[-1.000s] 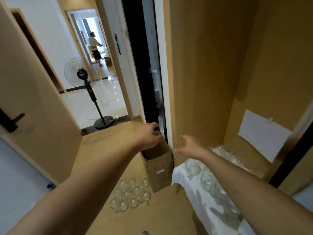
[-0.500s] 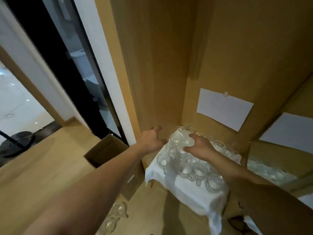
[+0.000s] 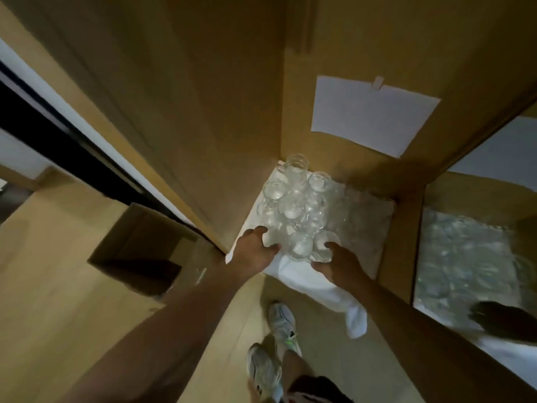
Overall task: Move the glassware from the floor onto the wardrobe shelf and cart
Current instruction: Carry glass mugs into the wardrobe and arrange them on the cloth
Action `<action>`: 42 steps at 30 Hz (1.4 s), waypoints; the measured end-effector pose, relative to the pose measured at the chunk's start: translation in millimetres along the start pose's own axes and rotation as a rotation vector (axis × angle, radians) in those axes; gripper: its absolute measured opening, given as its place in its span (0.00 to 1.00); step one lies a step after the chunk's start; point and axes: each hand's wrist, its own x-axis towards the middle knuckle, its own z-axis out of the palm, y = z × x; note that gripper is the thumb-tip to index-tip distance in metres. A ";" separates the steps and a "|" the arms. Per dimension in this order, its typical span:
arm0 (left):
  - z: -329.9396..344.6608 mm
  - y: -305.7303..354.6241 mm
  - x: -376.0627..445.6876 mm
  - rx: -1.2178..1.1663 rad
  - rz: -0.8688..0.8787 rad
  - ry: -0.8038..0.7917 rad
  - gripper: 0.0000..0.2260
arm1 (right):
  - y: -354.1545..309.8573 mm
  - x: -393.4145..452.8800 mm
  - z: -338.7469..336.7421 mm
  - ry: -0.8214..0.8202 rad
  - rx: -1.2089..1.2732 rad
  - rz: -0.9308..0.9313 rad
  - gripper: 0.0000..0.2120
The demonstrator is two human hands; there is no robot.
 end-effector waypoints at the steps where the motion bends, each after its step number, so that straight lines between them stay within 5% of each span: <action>1: 6.5 -3.9 6.8 0.000 -0.036 -0.020 0.27 | 4.0 7.1 7.6 -0.018 0.024 0.016 0.34; 9: 57.3 -38.6 55.0 -0.079 -0.280 -0.091 0.25 | 35.7 68.0 67.9 -0.193 0.123 0.188 0.35; 24: 144.7 -89.0 140.1 -0.387 -0.666 -0.052 0.25 | 69.5 162.2 125.4 -0.208 0.225 0.318 0.40; 29: 160.6 -97.9 159.8 -0.779 -0.855 -0.015 0.22 | 63.5 164.4 143.6 -0.103 0.324 0.333 0.33; 34: 167.5 -105.5 169.8 -0.986 -0.889 -0.017 0.05 | 61.0 166.9 155.9 -0.021 0.451 0.395 0.23; 42: 168.9 -111.4 168.1 -1.040 -0.821 -0.001 0.10 | 68.0 184.0 163.6 -0.002 0.506 0.430 0.09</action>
